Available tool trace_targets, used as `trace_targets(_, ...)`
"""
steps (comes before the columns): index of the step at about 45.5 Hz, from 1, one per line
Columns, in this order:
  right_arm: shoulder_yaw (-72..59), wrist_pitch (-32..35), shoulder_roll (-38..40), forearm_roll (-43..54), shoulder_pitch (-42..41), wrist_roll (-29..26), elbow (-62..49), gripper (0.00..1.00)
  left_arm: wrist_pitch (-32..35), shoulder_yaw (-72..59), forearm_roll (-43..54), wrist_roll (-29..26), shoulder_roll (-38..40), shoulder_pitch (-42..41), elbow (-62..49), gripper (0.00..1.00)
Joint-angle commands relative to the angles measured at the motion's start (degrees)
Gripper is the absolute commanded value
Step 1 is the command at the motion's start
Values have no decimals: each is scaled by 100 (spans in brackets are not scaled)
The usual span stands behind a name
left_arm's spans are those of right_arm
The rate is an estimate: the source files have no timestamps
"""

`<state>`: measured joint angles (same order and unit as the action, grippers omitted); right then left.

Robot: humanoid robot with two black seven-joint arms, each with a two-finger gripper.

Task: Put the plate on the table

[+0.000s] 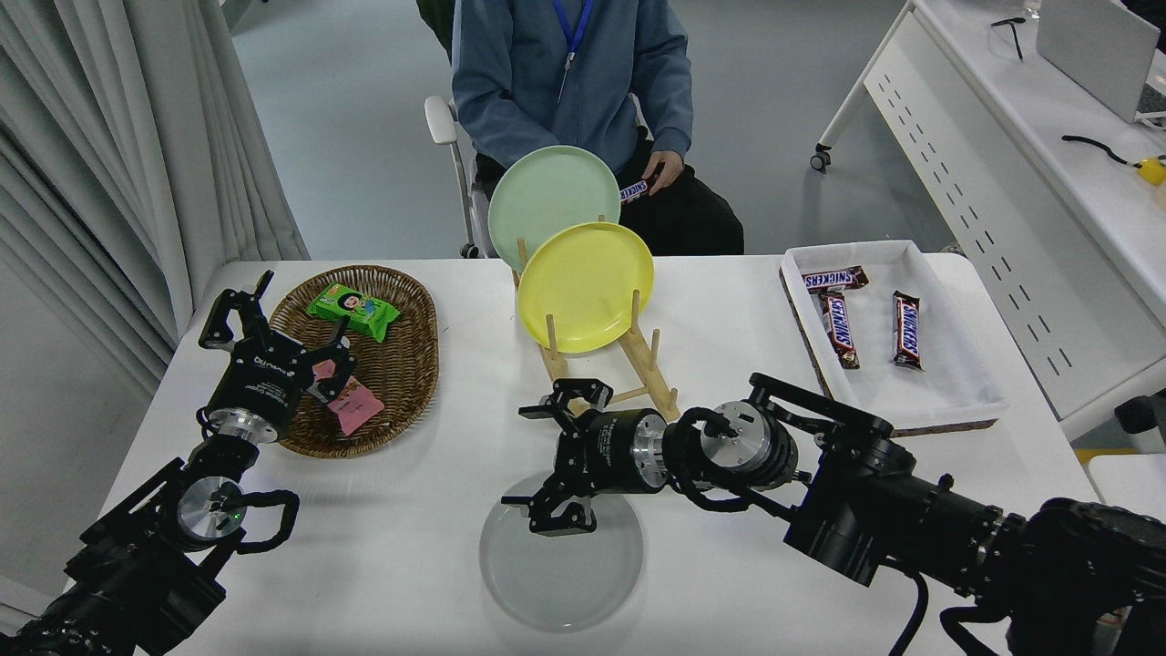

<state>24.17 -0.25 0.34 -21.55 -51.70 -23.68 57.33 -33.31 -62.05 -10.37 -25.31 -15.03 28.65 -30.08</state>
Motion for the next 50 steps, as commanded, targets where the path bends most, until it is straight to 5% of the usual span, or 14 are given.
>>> trace_targets(1,1098,386,116,809,-217,22,358,100,0,0,0,0,0,0,-6,100)
trace_targets(12,1801,491,712,1127,-341,22,358,100,0,0,0,0,0,0,3,100)
trace_targets(17,1960,1052,1266,1153,-200,83,323,100,0,0,0,0,0,0,-6,100)
trace_targets(25,2065,1678,1899,1864,292,882,261,100,0,0,0,0,0,0,-6,100)
trace_targets(42,3022,1669,1944,2076,1346,1190,-28,100,0,0,0,0,0,0,3,100)
trace_targets(50,3533,1800,1584,2242,1751,2665,-20,100,0,0,0,0,0,0,-6,100)
